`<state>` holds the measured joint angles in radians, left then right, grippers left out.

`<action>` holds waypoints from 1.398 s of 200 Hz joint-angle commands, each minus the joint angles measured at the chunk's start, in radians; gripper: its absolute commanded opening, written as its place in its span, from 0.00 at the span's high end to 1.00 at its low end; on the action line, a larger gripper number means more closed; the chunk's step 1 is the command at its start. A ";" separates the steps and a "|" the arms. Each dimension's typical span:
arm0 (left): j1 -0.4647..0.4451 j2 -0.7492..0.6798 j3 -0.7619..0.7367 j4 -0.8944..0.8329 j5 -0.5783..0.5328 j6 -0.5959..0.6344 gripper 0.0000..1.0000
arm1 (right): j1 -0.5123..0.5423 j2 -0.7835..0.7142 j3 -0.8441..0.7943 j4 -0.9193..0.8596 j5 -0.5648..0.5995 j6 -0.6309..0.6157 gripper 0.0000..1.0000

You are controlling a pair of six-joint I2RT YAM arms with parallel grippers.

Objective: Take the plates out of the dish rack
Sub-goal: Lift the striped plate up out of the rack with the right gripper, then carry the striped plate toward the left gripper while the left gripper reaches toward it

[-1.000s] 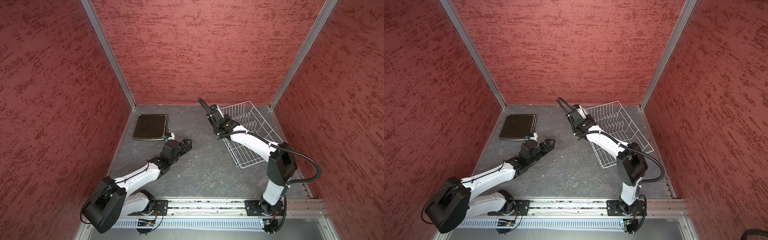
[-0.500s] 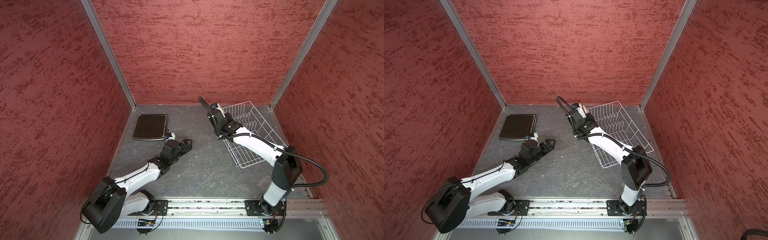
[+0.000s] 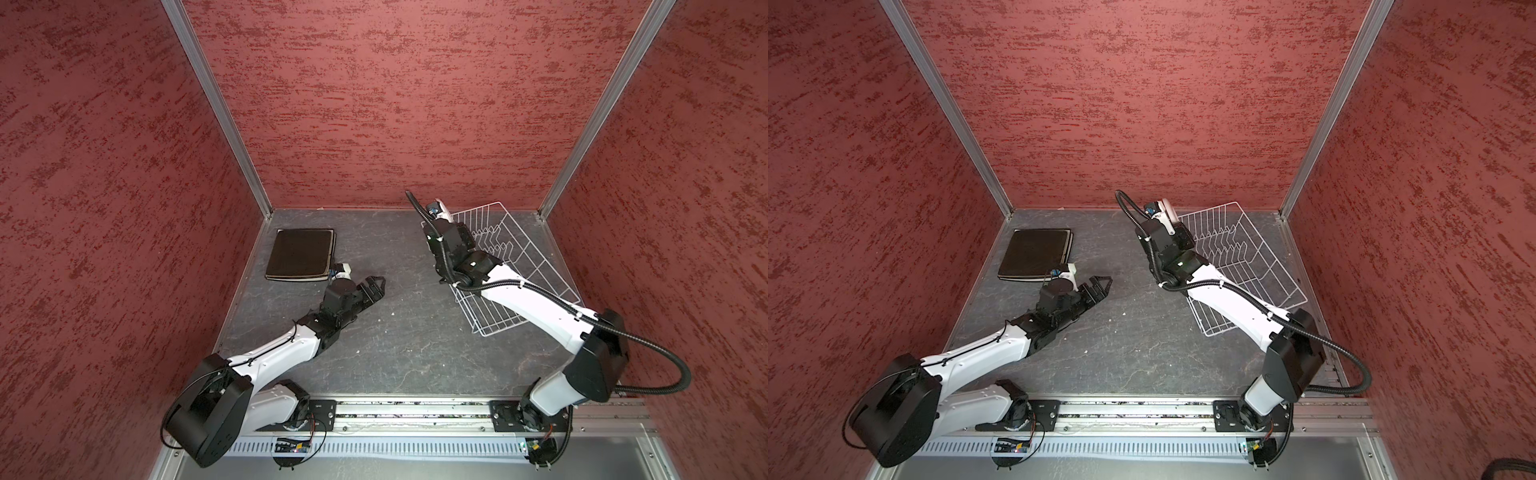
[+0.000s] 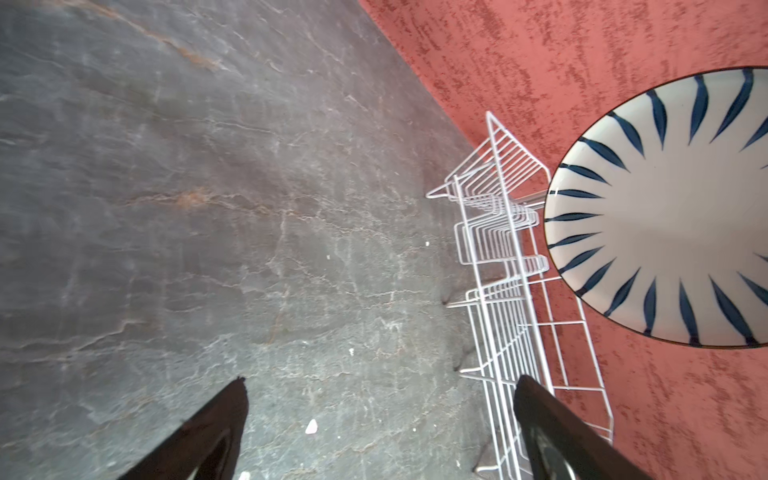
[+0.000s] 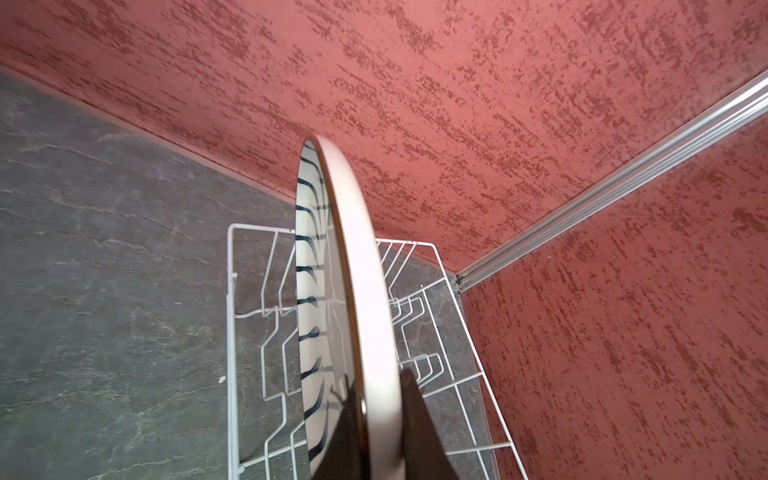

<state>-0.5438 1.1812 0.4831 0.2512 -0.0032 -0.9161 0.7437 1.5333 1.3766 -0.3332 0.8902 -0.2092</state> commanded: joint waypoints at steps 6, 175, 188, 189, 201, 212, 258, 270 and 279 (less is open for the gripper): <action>0.016 -0.014 0.025 0.074 0.083 0.035 0.00 | 0.005 -0.136 -0.017 0.150 -0.104 0.072 1.00; 0.115 0.075 -0.018 0.425 0.358 -0.055 0.01 | -0.279 -0.348 -0.352 0.430 -1.069 0.720 1.00; 0.119 0.091 -0.012 0.431 0.369 -0.058 0.01 | -0.296 -0.353 -0.379 0.469 -1.111 0.755 1.00; 0.119 0.091 -0.012 0.431 0.370 -0.058 0.01 | -0.297 -0.353 -0.381 0.472 -1.113 0.757 1.00; 0.120 0.101 -0.009 0.431 0.368 -0.061 0.01 | -0.309 -0.355 -0.401 0.505 -1.147 0.783 1.00; 0.120 0.108 -0.005 0.436 0.373 -0.062 0.02 | -0.318 -0.354 -0.418 0.533 -1.181 0.810 1.00; 0.120 0.138 0.014 0.461 0.401 -0.067 0.03 | -0.357 -0.322 -0.484 0.684 -1.328 0.937 1.00; 0.120 0.138 0.015 0.469 0.409 -0.067 0.04 | -0.362 -0.314 -0.491 0.708 -1.348 0.958 1.00; 0.120 0.141 0.018 0.470 0.414 -0.067 0.04 | -0.363 -0.310 -0.494 0.717 -1.357 0.963 1.00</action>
<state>-0.4271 1.3132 0.4717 0.6731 0.3801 -0.9806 0.3943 1.2339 0.8661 0.1356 -0.3607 0.6586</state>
